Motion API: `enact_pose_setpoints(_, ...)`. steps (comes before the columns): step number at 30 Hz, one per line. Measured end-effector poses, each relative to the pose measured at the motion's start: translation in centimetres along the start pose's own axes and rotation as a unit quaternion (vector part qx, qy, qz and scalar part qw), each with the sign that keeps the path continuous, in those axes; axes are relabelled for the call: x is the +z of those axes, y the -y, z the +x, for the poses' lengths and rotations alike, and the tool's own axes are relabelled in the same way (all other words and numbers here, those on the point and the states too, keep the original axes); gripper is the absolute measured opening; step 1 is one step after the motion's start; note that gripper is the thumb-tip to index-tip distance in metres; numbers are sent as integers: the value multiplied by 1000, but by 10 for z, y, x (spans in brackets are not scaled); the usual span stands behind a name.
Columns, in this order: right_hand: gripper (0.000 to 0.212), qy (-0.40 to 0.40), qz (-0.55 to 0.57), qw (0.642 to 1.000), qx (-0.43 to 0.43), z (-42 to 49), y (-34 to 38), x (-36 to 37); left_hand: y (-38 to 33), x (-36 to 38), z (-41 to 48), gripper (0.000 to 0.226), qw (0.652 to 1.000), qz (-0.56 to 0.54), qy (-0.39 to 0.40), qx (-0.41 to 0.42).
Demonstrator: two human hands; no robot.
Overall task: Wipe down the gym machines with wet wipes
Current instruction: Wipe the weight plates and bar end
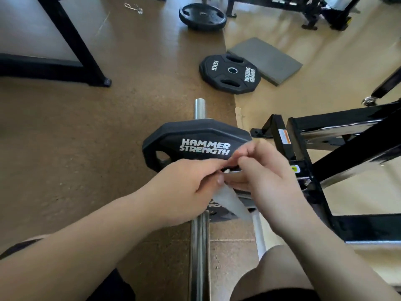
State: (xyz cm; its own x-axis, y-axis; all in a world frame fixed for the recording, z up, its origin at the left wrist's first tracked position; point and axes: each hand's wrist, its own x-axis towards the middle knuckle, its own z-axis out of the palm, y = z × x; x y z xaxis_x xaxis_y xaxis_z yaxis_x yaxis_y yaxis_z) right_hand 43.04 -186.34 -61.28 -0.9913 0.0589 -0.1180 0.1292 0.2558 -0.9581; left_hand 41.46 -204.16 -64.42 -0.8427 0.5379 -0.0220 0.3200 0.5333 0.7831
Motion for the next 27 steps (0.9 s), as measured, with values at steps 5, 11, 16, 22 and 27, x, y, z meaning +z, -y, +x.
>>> enact_pose_setpoints(5,18,25,-156,986,-45,39,5,27,-9,13,-16,26,991,108,-53,-63)
enact_pose_setpoints(11,18,55,-191,957,-211,23,-34,41,14,-9,-42,45,945,96,-53,-309)
enact_pose_setpoints(16,19,62,-208,941,-259,24,-48,31,-9,10,-27,28,939,87,-80,-323)
enact_pose_setpoints(22,20,19,-190,950,-247,23,-55,31,-33,9,-26,52,920,-48,-73,-381)
enact_pose_setpoints(27,23,-11,-149,961,-234,28,-59,28,-25,25,0,65,880,-26,-111,-461)
